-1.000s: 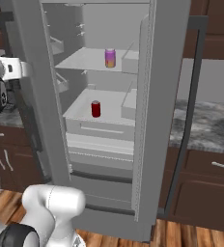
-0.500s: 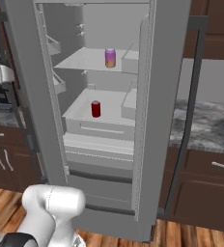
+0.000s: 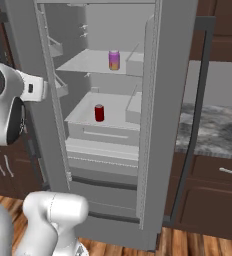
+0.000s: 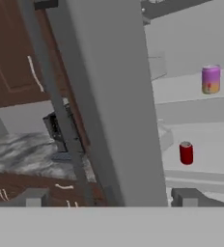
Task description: Open the fridge, grab two sodas, and place both sodas inside the bowl with ice on the dining counter.
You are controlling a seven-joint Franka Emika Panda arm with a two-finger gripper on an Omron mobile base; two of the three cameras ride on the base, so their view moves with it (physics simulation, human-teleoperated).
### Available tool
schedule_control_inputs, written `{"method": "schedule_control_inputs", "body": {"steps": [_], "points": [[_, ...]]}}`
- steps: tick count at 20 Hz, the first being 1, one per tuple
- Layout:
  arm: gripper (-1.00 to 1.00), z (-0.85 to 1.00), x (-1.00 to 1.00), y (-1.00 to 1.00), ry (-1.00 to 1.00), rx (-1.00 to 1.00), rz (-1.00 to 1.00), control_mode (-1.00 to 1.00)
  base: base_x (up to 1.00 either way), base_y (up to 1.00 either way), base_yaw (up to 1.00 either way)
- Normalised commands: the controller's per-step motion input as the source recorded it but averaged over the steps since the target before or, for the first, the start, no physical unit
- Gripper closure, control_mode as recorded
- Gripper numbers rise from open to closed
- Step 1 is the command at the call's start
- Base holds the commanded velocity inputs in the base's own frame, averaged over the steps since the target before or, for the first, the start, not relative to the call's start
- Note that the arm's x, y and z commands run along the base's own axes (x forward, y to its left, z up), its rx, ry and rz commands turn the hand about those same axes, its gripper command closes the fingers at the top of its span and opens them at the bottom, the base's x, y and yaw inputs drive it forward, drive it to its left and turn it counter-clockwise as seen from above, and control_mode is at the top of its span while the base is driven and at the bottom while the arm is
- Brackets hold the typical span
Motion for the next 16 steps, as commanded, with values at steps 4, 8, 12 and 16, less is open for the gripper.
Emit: {"method": "schedule_control_inputs", "body": {"steps": [4,8,12,16], "points": [[-1.00,-0.09,0.09,-0.65,0.02,0.33,-0.20,-1.00,0.00,0.00,0.00],[-1.00,0.00,0.11,-0.51,0.09,0.40,-0.21,-1.00,0.00,0.00,0.00],[-1.00,0.00,0.31,-0.33,0.11,0.38,-0.13,-1.00,0.00,0.00,0.00],[-1.00,0.00,0.57,-0.12,0.15,0.30,-0.02,-1.00,0.00,0.00,0.00]]}}
